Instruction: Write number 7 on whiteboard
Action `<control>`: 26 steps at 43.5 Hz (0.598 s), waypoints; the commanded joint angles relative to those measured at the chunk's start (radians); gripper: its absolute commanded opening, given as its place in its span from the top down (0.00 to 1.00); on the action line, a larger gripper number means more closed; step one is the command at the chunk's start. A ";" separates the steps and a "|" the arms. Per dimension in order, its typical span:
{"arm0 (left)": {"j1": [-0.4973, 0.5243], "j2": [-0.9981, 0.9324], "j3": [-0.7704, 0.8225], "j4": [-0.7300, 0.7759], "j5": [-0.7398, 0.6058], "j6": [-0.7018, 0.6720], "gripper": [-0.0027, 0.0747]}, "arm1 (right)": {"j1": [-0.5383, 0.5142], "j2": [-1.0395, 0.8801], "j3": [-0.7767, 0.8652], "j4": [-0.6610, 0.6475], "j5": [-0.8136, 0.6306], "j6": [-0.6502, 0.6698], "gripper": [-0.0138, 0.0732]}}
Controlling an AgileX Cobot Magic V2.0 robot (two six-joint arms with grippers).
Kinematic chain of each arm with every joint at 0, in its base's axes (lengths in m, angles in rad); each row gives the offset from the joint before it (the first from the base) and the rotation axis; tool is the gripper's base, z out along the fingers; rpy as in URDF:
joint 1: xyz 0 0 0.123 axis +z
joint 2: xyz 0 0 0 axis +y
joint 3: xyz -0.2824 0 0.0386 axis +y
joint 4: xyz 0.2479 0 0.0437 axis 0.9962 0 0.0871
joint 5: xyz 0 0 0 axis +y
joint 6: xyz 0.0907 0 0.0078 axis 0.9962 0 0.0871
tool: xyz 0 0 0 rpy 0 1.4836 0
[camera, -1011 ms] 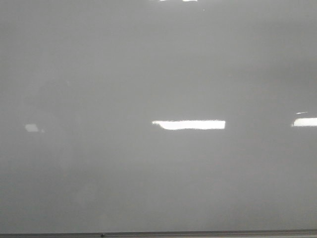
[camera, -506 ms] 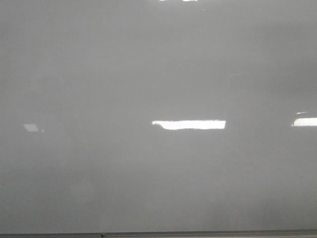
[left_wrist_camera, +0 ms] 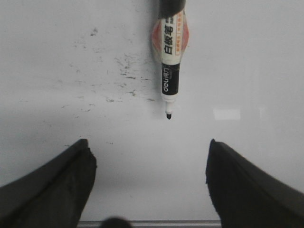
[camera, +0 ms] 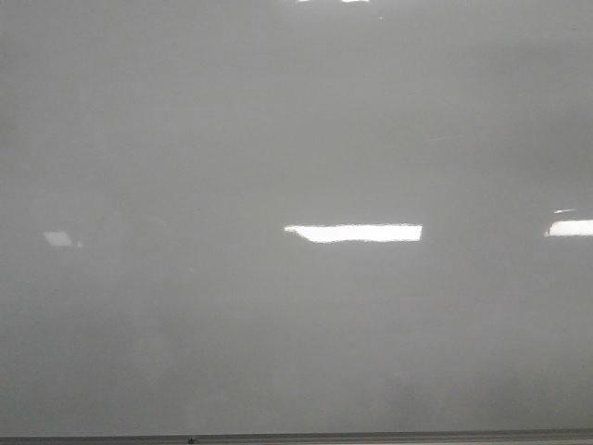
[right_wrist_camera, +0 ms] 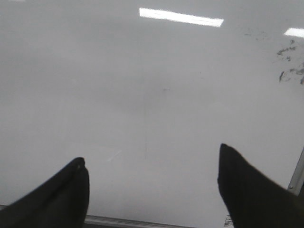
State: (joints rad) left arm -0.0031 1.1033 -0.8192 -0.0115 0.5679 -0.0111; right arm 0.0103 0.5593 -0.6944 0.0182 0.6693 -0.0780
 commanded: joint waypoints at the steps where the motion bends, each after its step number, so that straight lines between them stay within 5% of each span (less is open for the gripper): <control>1: -0.011 0.061 -0.066 -0.017 -0.084 0.000 0.33 | -0.005 0.010 -0.028 0.004 -0.084 -0.009 0.17; 26: -0.046 0.312 -0.123 -0.025 -0.305 0.000 0.36 | -0.005 0.010 -0.028 0.004 -0.084 -0.009 0.17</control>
State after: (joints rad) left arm -0.0436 1.4311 -0.9081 -0.0269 0.3554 -0.0111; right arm 0.0103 0.5593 -0.6944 0.0182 0.6647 -0.0780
